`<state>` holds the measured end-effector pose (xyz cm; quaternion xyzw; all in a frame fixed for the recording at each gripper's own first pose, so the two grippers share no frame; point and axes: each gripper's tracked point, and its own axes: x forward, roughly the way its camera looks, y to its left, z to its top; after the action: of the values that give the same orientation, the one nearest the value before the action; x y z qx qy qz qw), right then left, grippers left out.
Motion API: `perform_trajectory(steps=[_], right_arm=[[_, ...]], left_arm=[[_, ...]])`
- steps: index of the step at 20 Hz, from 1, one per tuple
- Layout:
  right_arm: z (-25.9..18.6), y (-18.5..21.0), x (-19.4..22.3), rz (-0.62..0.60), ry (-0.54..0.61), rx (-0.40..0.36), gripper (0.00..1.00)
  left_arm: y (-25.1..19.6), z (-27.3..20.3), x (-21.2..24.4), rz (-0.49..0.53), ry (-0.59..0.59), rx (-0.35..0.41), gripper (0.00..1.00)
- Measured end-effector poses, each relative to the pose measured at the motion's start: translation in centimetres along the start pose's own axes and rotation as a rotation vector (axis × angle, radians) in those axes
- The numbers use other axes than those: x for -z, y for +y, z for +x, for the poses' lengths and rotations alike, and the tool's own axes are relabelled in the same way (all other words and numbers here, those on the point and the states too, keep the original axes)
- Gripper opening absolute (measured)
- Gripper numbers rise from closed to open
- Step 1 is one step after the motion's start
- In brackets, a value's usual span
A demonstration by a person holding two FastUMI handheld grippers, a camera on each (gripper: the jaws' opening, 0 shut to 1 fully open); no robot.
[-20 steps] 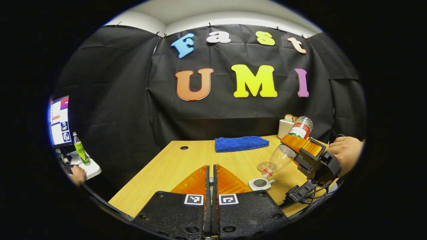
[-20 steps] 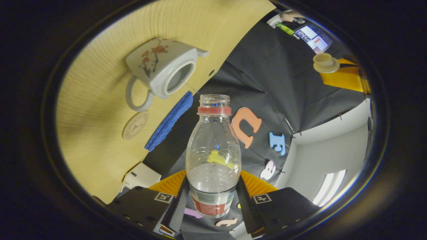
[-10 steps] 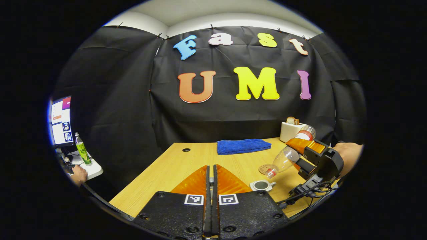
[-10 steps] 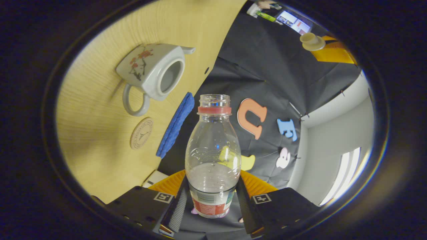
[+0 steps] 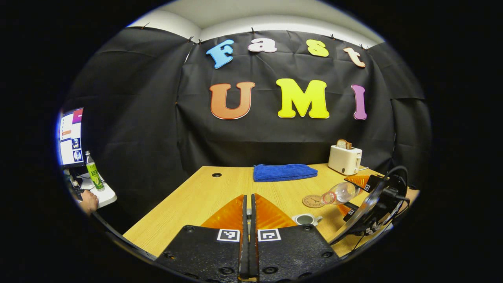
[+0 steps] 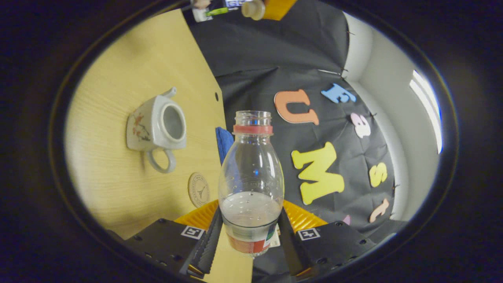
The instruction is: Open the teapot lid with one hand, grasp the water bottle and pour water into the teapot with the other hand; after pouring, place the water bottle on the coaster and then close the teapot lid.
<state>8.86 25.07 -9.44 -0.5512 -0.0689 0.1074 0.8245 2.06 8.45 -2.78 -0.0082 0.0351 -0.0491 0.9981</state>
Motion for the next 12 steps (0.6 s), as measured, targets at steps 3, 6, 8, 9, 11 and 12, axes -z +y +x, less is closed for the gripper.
perform_trajectory(steps=[3,6,8,9,11,12], right_arm=[[0.0,-1.3,0.2,0.224,-0.007,-0.025,0.71],[0.4,-4.5,0.0,0.469,-0.024,-0.018,0.71],[0.8,-6.4,-0.1,0.650,-0.041,-0.026,0.72],[1.2,-7.3,-0.1,0.731,-0.047,-0.028,0.73],[2.3,-8.9,-0.1,0.887,-0.065,-0.034,0.71],[2.9,-9.2,-0.1,0.963,-0.065,-0.050,0.72]], left_arm=[[0.0,0.3,0.6,0.000,0.017,-0.004,0.03],[-0.1,0.6,0.9,0.007,0.025,-0.007,0.03],[-0.5,0.6,0.9,0.016,0.028,-0.003,0.03],[-0.6,0.7,1.1,0.022,0.031,-0.001,0.03],[-1.0,0.6,1.2,0.030,0.035,0.007,0.03],[-1.2,0.6,1.1,0.031,0.034,0.013,0.03]])
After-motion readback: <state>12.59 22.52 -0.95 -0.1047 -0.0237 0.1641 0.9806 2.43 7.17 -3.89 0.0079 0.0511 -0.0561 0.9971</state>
